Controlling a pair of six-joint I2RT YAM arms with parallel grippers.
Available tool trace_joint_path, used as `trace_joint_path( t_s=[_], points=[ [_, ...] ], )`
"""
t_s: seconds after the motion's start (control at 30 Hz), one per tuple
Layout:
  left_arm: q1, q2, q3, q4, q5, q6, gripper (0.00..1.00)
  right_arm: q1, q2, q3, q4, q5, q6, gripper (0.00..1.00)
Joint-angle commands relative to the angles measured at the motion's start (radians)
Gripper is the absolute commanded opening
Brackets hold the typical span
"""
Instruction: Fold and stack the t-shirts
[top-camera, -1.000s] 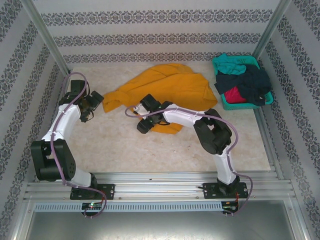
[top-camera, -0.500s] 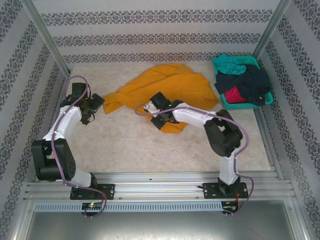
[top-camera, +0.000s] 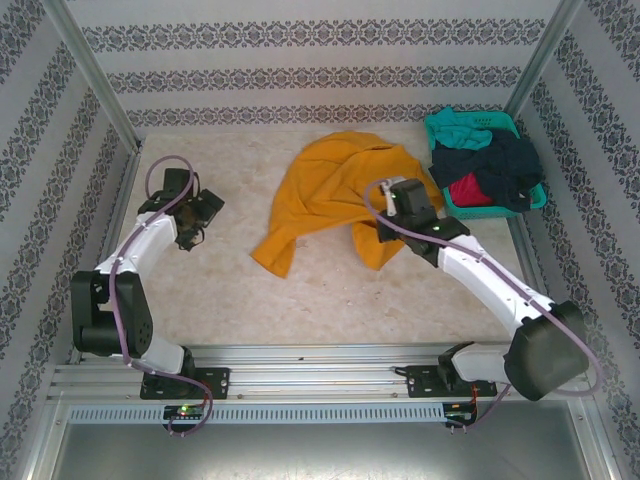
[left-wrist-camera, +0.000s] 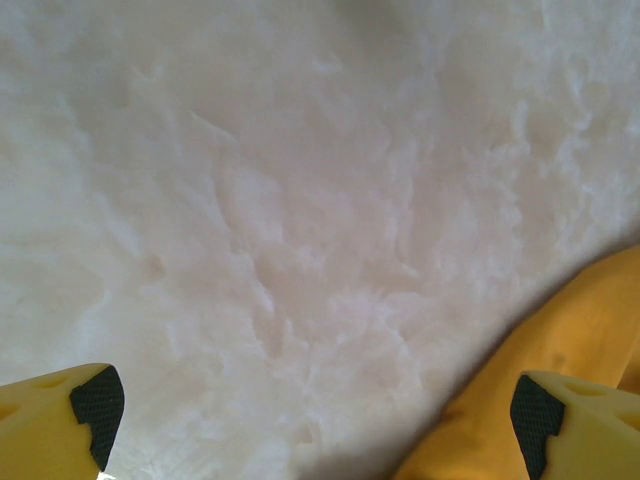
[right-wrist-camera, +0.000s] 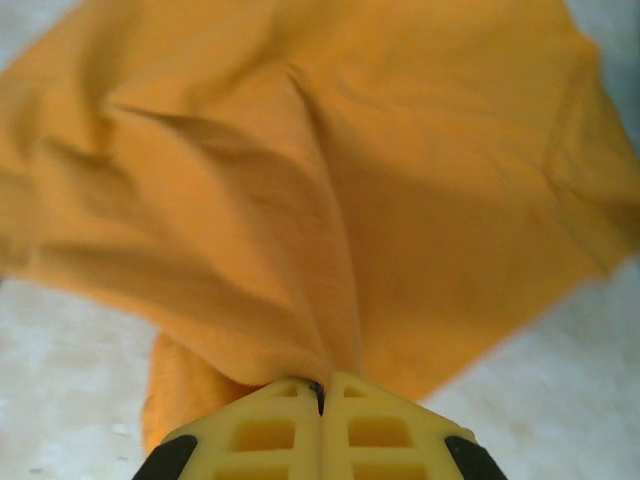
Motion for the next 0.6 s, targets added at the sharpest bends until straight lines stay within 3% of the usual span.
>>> trace_joint_path(
  t_s=[0.0, 0.23, 0.37, 0.43, 0.57],
  points=[
    [-0.078, 0.035, -0.013, 0.031, -0.018, -0.051, 1.00, -0.033, 0.028, -0.040, -0.063, 0.028, 0.117, 0.00],
    [-0.282, 0.186, 0.084, 0.074, 0.028, -0.116, 0.96, -0.096, 0.200, 0.059, -0.159, -0.005, 0.187, 0.00],
    [-0.361, 0.336, 0.235, 0.054, 0.071, -0.062, 0.88, -0.127, 0.238, 0.062, -0.124, -0.055, 0.233, 0.00],
    [-0.377, 0.398, 0.288, 0.040, 0.090, -0.049, 0.77, -0.136, 0.248, 0.063, -0.116, -0.066, 0.240, 0.00],
    [-0.407, 0.470, 0.361, 0.048, 0.131, -0.047, 0.67, -0.153, 0.250, 0.060, -0.114, -0.071, 0.243, 0.00]
  ],
)
